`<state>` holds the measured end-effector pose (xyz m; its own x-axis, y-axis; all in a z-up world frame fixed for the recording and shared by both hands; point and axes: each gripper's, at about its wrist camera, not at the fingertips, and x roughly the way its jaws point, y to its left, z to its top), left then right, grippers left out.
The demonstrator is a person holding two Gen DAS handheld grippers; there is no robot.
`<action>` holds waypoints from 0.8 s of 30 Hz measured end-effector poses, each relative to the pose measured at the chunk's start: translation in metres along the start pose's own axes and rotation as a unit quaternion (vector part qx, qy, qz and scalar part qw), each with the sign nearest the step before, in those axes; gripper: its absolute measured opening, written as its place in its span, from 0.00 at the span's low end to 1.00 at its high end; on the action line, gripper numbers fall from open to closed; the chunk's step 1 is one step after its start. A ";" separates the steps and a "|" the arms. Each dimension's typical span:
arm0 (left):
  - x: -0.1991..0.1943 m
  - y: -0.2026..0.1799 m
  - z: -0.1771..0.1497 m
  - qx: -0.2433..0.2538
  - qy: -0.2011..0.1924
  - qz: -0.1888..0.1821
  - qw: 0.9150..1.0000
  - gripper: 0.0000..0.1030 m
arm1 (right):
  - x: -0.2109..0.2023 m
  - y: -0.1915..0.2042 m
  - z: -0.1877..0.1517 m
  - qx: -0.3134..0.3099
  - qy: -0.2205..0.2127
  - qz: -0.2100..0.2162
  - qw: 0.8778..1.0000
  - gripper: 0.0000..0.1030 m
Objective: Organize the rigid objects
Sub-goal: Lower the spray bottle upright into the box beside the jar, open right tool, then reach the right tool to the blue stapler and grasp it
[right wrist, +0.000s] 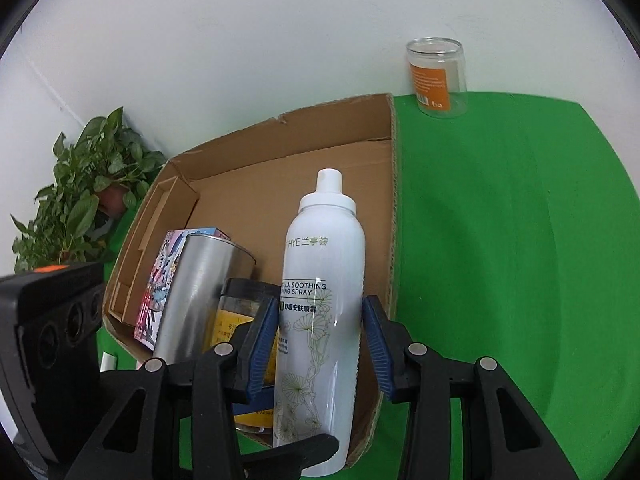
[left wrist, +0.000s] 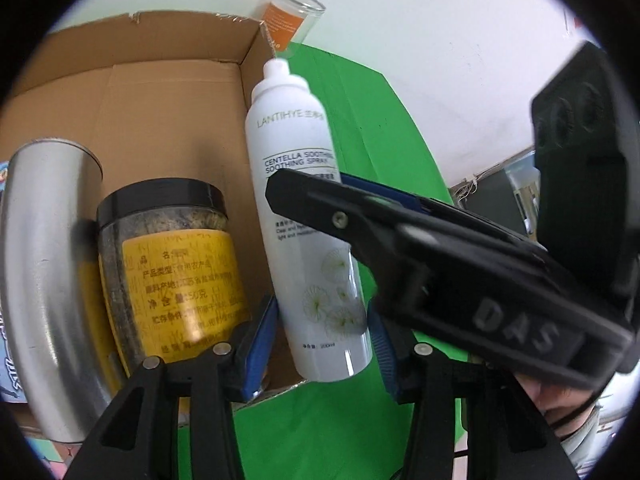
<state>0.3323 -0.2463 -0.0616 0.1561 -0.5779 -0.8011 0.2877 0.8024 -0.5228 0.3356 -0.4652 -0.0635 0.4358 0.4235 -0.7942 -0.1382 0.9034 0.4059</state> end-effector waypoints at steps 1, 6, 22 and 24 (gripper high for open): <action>-0.002 -0.002 -0.002 0.007 -0.003 0.004 1.000 0.42 | 0.001 -0.002 -0.002 0.003 -0.001 -0.004 1.000 0.40; -0.030 -0.005 -0.017 0.032 -0.035 0.013 0.999 0.42 | -0.009 0.004 -0.022 0.000 -0.016 -0.021 1.000 0.41; -0.287 -0.006 -0.152 0.147 -0.311 0.284 0.895 0.80 | -0.105 0.124 -0.201 -0.072 -0.181 -0.167 0.966 0.93; -0.298 0.002 -0.169 0.140 -0.317 0.295 0.890 0.80 | -0.112 0.144 -0.222 -0.087 -0.189 -0.171 0.963 0.93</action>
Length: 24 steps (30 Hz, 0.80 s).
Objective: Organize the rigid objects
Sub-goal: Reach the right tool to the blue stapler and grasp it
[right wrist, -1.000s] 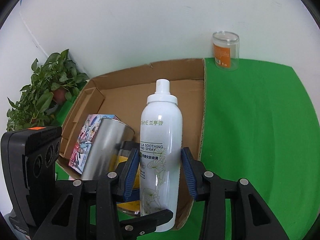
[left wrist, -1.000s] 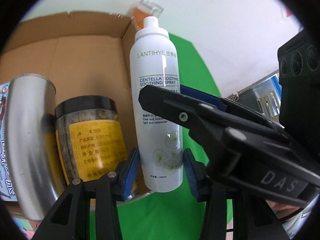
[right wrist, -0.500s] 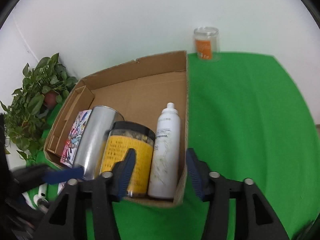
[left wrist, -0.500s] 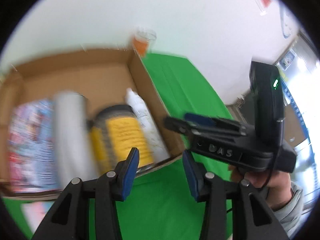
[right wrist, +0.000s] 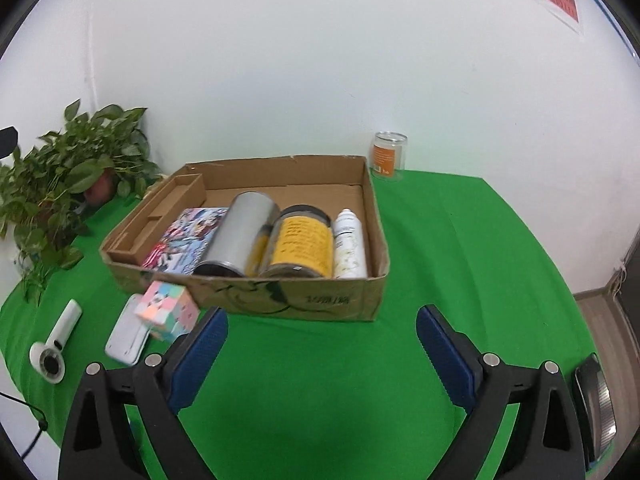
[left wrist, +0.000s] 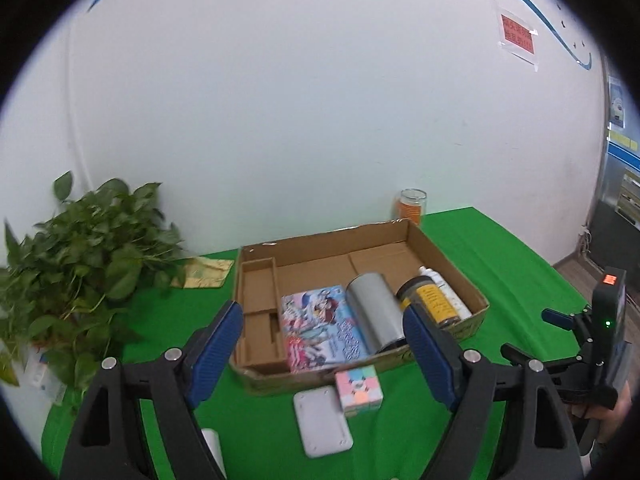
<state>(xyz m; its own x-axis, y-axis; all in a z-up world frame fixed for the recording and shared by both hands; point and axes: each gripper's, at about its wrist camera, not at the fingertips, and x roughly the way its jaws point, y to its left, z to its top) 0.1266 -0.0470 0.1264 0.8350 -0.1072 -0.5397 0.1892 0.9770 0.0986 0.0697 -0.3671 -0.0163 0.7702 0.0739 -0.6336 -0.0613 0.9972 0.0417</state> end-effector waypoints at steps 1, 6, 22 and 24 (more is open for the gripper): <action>0.001 -0.001 -0.008 -0.004 0.000 0.003 1.000 0.80 | -0.009 0.009 -0.007 -0.007 -0.004 0.001 1.000 0.93; -0.033 0.001 -0.069 -0.039 0.015 -0.015 0.999 0.80 | -0.045 0.037 -0.032 -0.030 -0.020 -0.007 0.999 0.93; -0.002 0.003 -0.217 -0.164 0.197 -0.166 0.952 0.78 | -0.107 0.097 -0.151 -0.093 0.017 0.172 0.981 0.93; 0.012 -0.003 -0.235 -0.194 0.226 -0.202 0.933 0.78 | -0.112 0.112 -0.163 -0.109 0.014 0.209 0.972 0.93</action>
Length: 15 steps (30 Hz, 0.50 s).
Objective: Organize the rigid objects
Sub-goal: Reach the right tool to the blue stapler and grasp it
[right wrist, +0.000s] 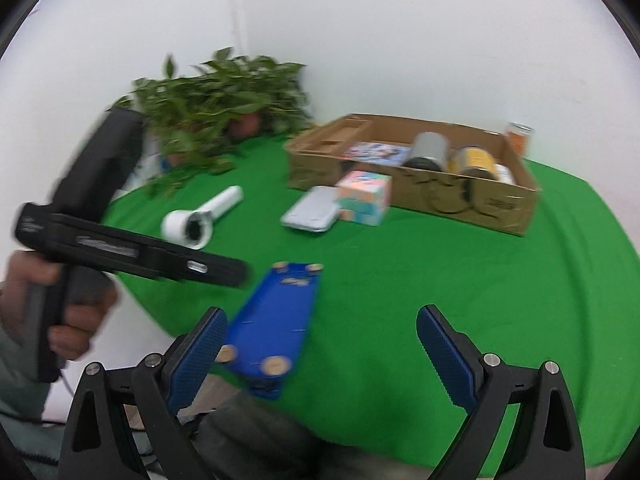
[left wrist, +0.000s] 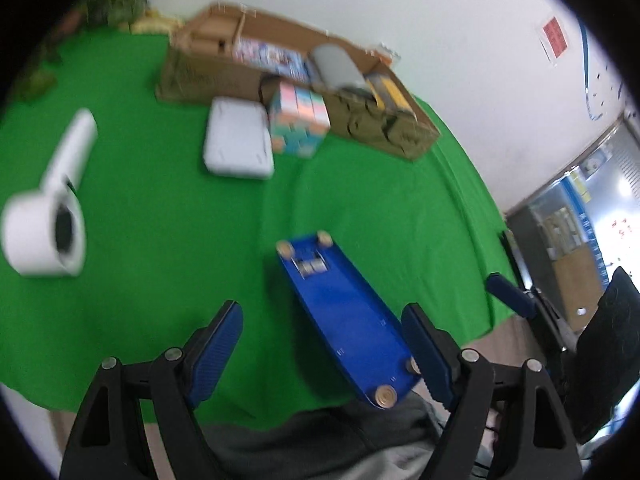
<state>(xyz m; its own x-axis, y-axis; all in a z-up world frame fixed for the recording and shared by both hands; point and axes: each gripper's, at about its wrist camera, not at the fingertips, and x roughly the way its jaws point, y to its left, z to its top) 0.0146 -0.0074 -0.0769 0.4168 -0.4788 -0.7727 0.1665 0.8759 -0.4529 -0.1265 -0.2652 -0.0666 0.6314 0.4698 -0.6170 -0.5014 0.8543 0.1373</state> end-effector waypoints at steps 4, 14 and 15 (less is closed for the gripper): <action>0.030 0.002 -0.011 -0.032 0.046 -0.065 0.996 0.65 | 0.019 0.028 -0.007 -0.043 0.025 0.032 0.998 0.91; 0.055 -0.030 -0.005 -0.022 0.063 -0.128 0.989 0.47 | 0.067 -0.004 -0.018 -0.001 0.082 0.019 0.996 0.23; 0.057 -0.036 -0.001 -0.014 0.066 -0.138 0.988 0.47 | 0.072 -0.021 -0.018 0.041 0.085 0.036 0.995 0.23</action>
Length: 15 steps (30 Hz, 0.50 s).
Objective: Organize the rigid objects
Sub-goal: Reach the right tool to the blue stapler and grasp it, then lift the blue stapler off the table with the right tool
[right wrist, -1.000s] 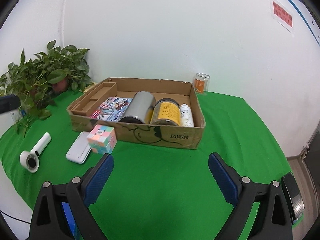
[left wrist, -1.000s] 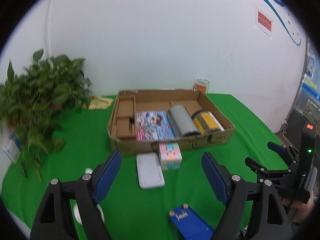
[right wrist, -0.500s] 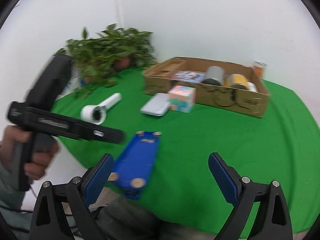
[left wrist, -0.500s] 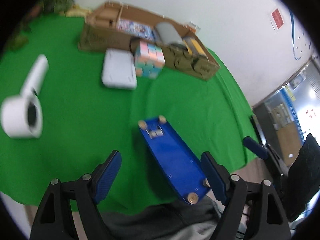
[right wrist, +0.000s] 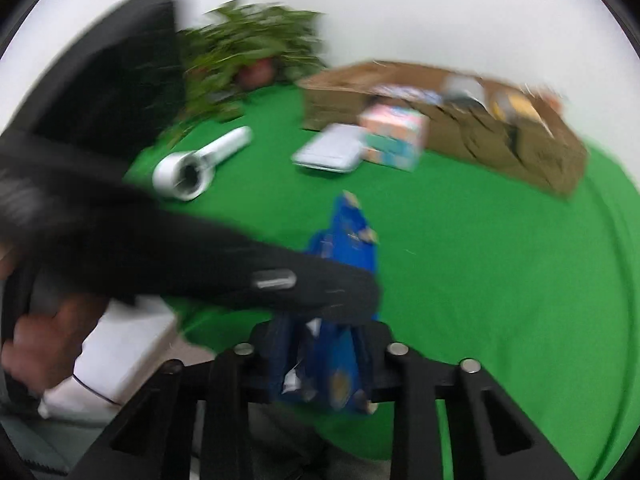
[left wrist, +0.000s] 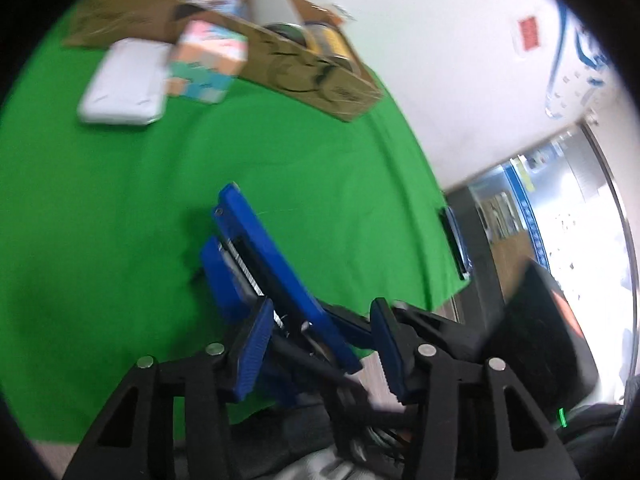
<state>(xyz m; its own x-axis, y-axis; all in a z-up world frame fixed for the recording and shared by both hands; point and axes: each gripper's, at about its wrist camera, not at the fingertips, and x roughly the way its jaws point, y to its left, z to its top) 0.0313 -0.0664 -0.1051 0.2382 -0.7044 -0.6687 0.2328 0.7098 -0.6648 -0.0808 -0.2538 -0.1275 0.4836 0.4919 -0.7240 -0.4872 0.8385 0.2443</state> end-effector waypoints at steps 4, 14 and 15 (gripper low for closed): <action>0.012 -0.016 0.019 0.033 0.000 0.021 0.999 0.47 | 0.004 -0.059 0.006 0.115 -0.006 0.047 0.992 0.26; -0.007 0.016 0.027 0.003 -0.052 0.062 0.997 0.56 | -0.023 -0.051 -0.001 0.023 -0.032 0.017 0.999 0.57; -0.006 0.020 0.027 -0.003 -0.049 0.066 0.997 0.56 | -0.021 -0.045 -0.001 0.014 -0.026 0.013 0.999 0.58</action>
<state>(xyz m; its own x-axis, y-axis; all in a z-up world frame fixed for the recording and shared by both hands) 0.0598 -0.0477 -0.1058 0.3576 -0.6017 -0.7142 0.1884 0.7955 -0.5759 -0.0701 -0.3019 -0.1240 0.5089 0.5243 -0.6827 -0.4802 0.8312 0.2804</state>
